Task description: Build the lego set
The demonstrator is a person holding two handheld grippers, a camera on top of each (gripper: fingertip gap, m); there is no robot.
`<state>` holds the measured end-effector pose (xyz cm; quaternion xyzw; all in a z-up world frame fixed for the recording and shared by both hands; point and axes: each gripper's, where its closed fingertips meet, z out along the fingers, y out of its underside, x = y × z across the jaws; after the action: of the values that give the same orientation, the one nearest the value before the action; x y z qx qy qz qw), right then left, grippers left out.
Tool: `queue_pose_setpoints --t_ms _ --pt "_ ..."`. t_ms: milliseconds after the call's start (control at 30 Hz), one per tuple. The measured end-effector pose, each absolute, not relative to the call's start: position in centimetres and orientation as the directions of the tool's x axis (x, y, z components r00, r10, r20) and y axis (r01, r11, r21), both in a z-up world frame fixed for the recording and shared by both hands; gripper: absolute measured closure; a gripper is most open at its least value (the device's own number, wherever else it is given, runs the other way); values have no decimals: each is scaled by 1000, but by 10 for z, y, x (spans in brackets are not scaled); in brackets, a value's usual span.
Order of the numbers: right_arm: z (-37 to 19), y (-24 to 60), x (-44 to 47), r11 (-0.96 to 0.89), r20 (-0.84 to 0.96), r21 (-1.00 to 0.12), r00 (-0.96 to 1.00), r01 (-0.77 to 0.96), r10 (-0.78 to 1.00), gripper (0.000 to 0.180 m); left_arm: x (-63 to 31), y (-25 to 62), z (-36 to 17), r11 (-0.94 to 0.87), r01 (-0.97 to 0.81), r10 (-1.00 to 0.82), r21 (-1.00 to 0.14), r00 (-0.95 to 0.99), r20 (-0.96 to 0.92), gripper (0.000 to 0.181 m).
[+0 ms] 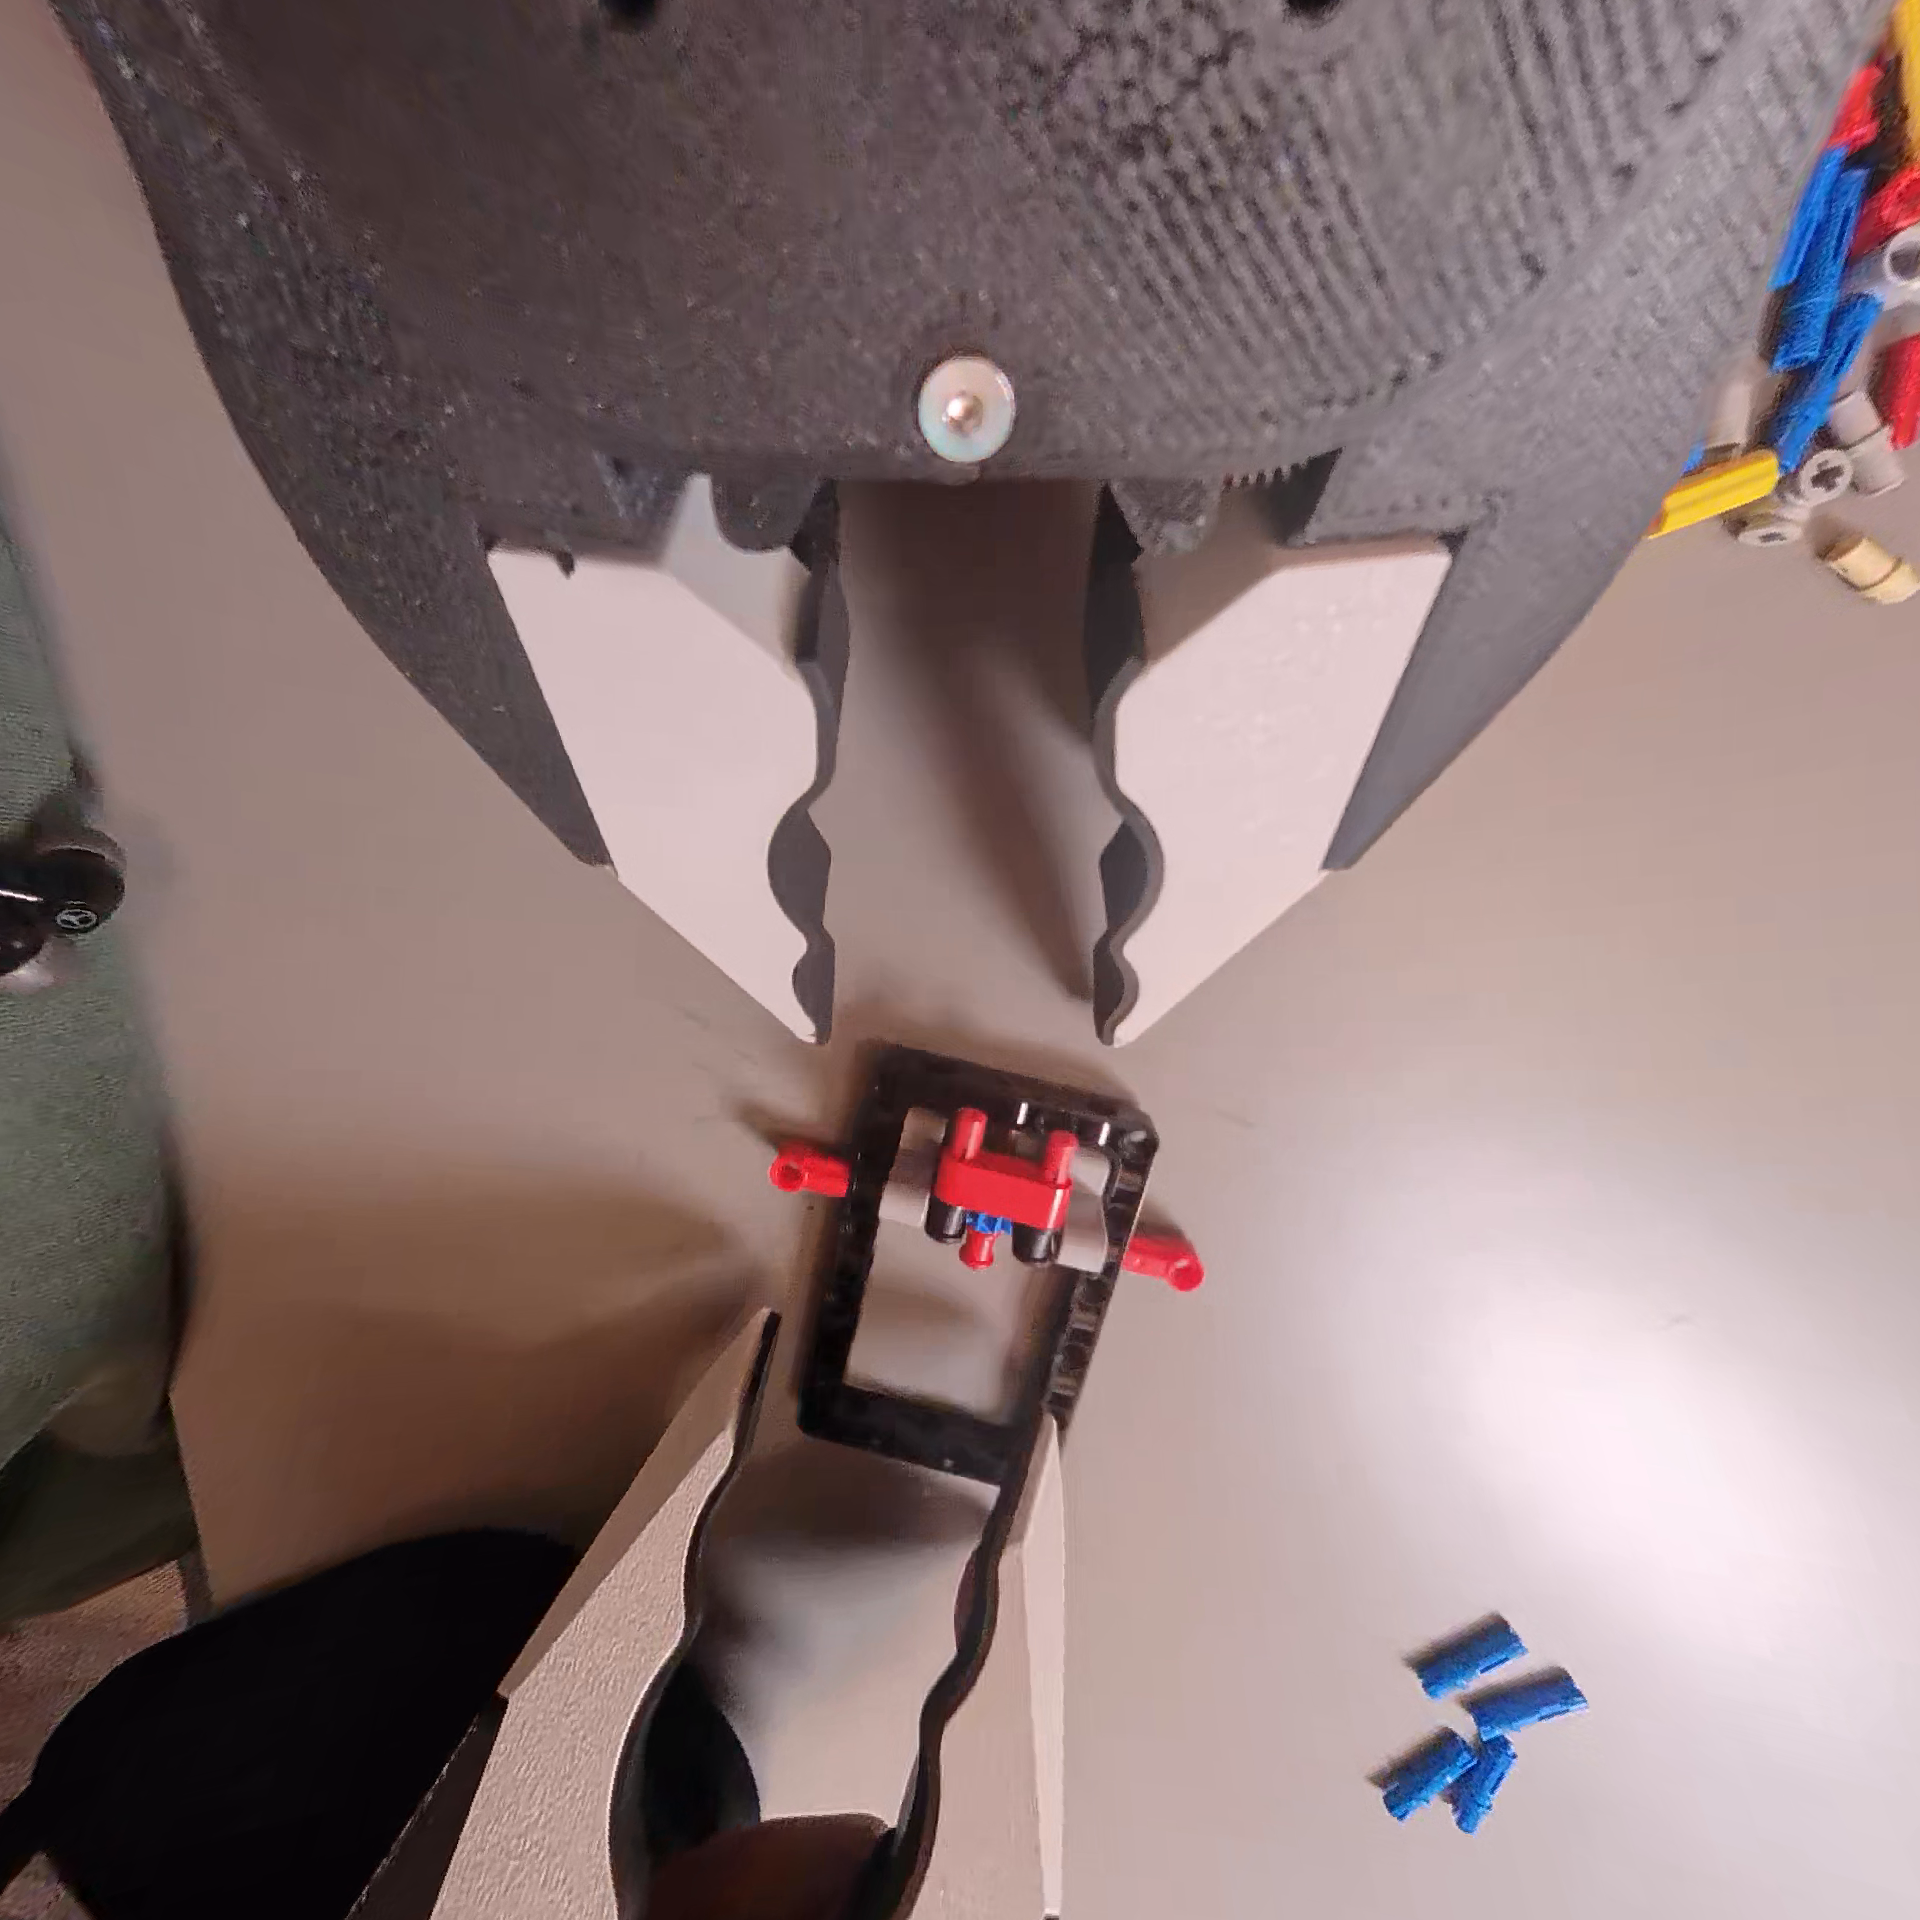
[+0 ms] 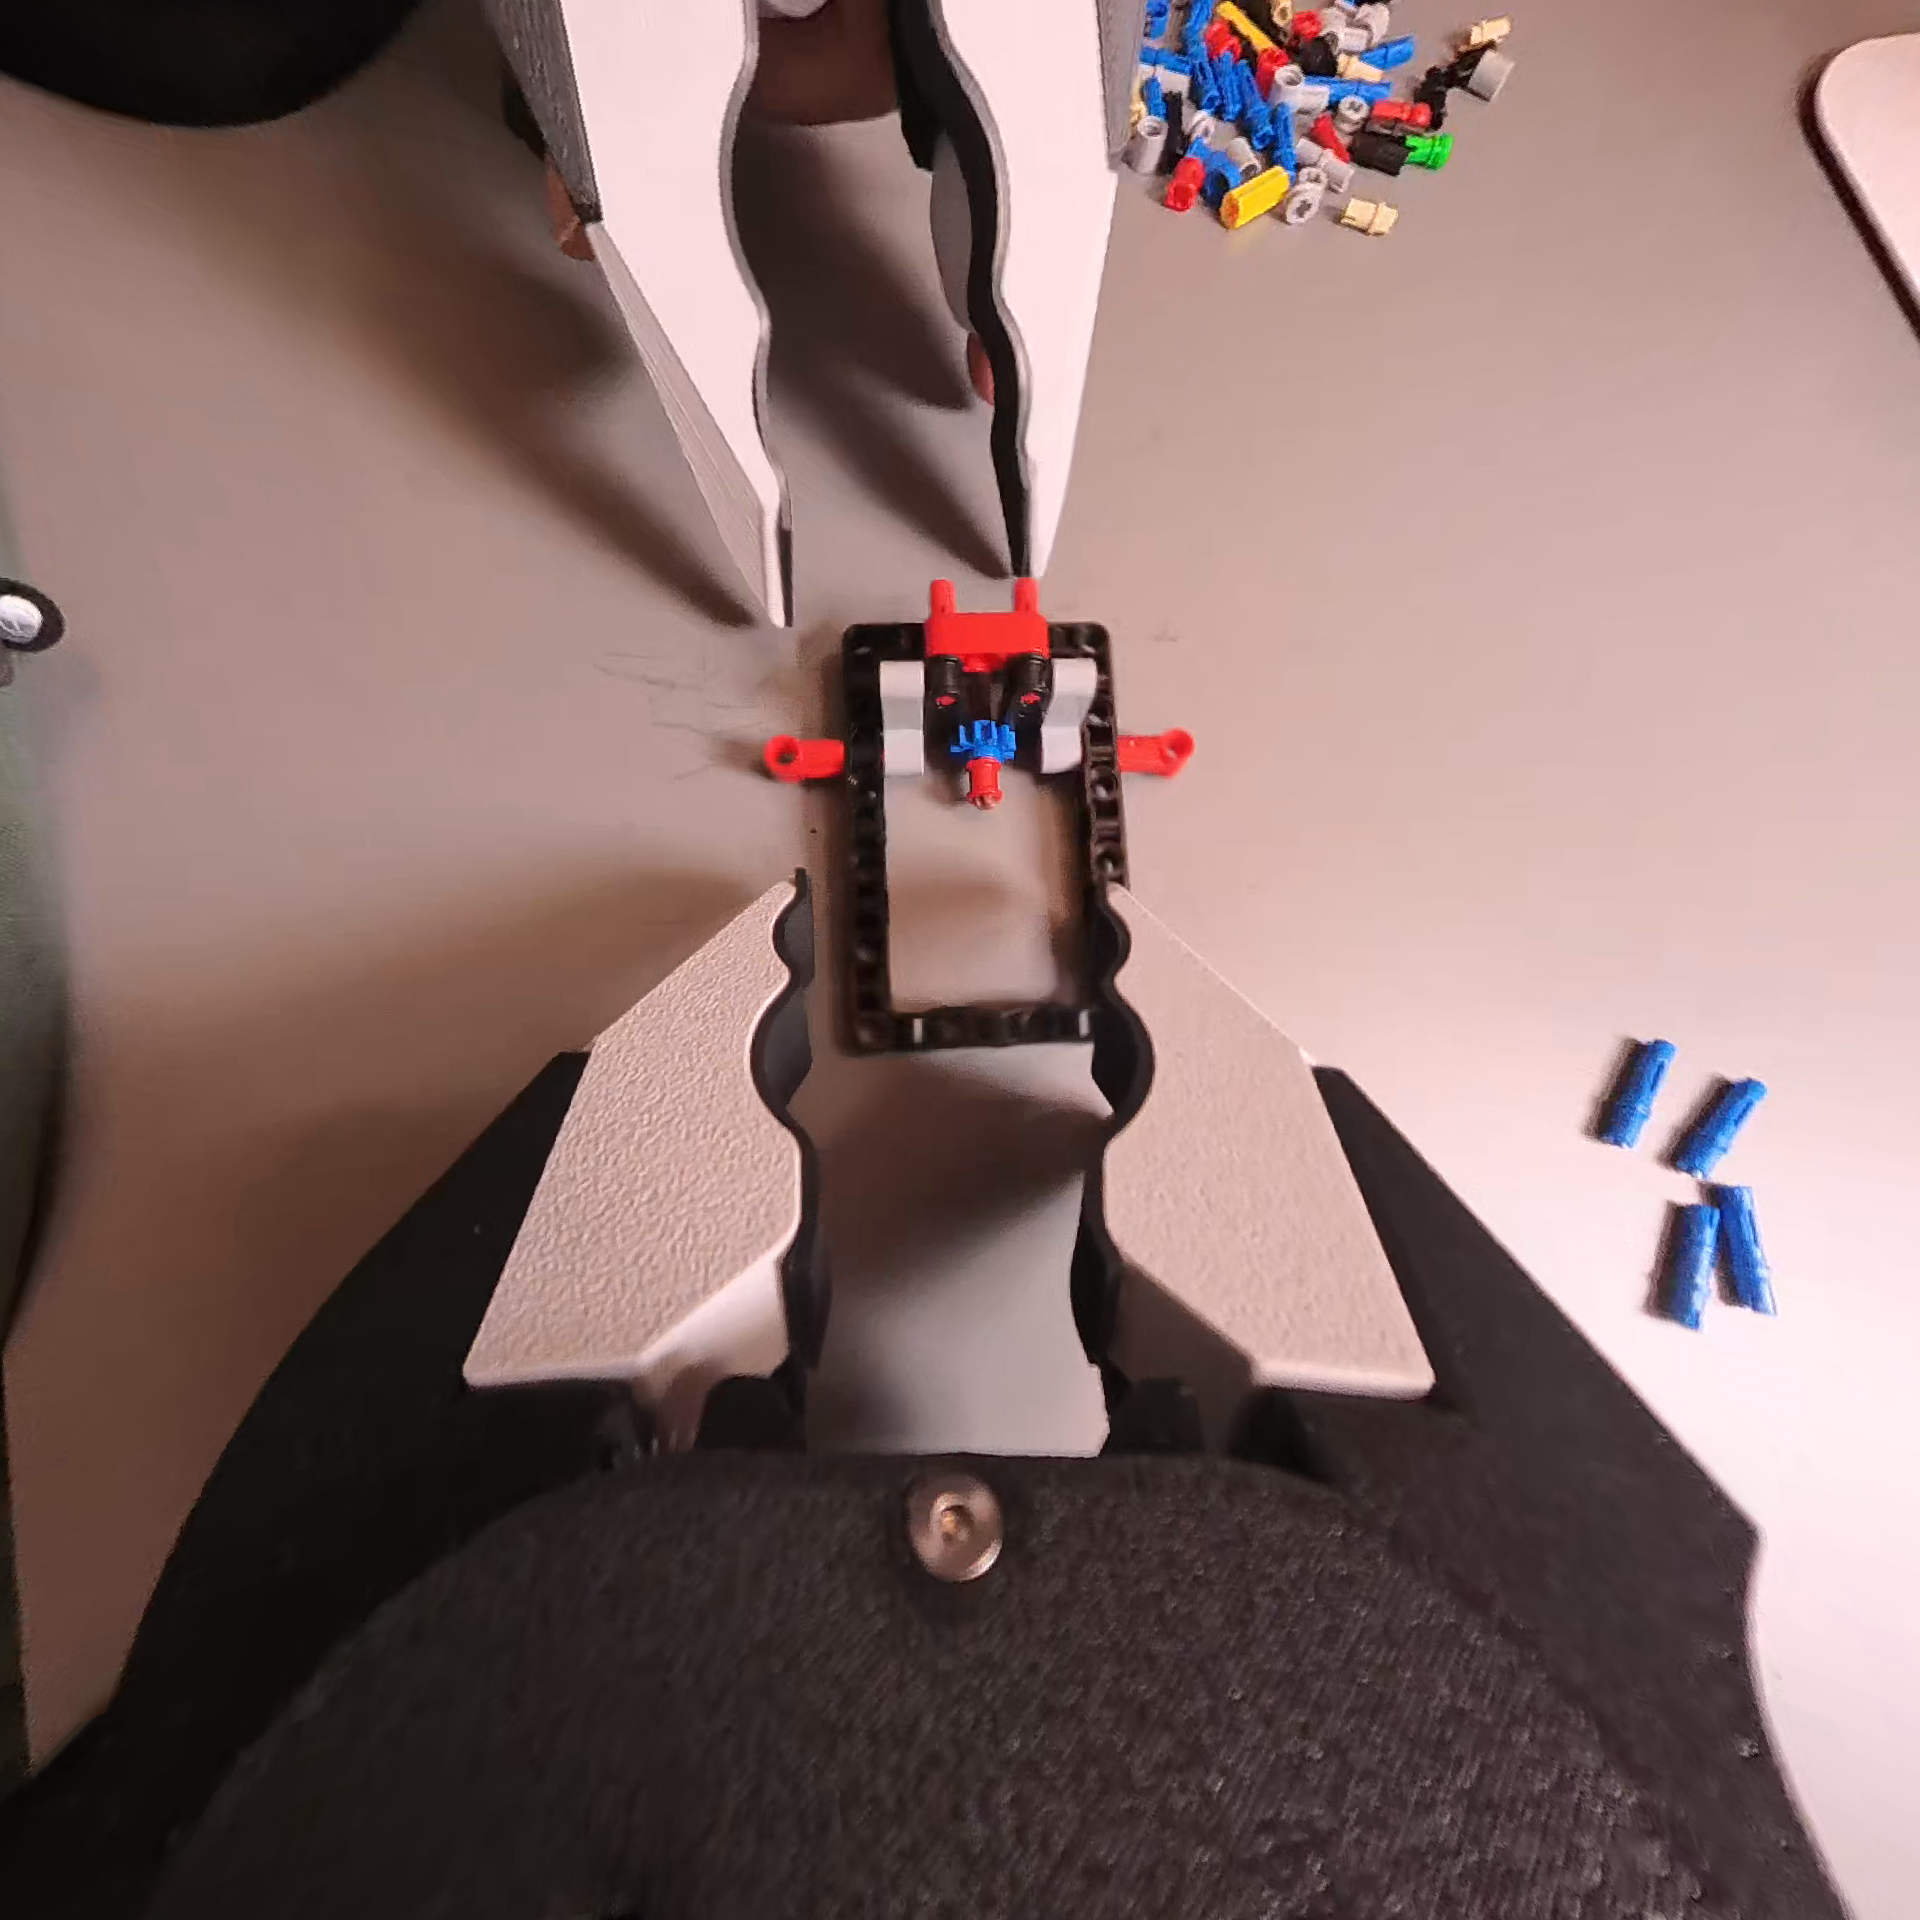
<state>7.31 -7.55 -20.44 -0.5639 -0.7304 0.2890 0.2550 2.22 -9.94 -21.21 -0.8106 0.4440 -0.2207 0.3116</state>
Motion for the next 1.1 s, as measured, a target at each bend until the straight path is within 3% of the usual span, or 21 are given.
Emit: queue_pose_setpoints --t_ms 33,133,267,600,700,1000,1033,1067,1100 --pt "-203 -75 74 172 30 -715 -215 678 976 128 22 -99 -213 -411 -575 -858 -707 506 88 130" --pt "-194 -78 72 127 -4 -745 -195 654 981 123 22 -96 -213 -392 -570 -862 -721 502 72 122" --pt "-199 -75 65 210 69 -711 -231 671 971 117 33 -92 -212 -372 -567 -869 -735 491 61 117" --pt "-197 -89 39 299 20 -730 -419 614 908 132 41 -91 -216 -316 -607 -878 -729 479 -18 125" --pt "-196 -87 36 327 41 -737 -445 591 895 149 42 -93 -216 -310 -609 -884 -730 467 -15 125" --pt "-198 -88 39 334 -13 -710 -486 620 874 150 44 -94 -217 -329 -599 -883 -730 469 13 125" --pt "-197 -88 40 334 -16 -707 -486 624 874 150 44 -94 -217 -327 -598 -883 -731 469 11 128" --pt "-196 -90 42 331 -28 -709 -494 623 869 146 43 -92 -216 -325 -598 -879 -733 477 1 152" --pt "-193 -91 42 315 -37 -719 -487 619 873 137 40 -89 -215 -317 -599 -873 -735 487 -21 159"
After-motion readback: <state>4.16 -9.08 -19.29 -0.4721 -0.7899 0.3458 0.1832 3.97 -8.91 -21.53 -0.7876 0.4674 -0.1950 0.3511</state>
